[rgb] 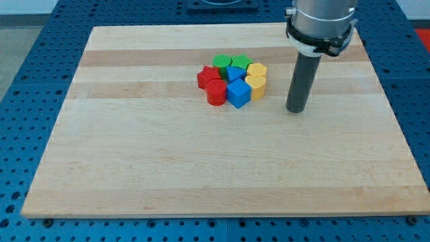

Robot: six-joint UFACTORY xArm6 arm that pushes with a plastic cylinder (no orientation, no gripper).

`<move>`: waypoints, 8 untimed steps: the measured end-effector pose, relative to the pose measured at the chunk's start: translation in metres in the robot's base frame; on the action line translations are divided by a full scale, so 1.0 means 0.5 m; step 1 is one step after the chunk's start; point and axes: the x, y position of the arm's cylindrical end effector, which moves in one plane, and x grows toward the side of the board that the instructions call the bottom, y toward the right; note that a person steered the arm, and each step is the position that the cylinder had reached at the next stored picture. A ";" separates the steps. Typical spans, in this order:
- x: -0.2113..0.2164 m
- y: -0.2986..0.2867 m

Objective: Push the cube towards the bottom left

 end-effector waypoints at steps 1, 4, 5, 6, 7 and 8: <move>0.000 0.000; -0.112 -0.008; -0.113 -0.053; -0.112 -0.111; -0.110 -0.145; -0.082 -0.145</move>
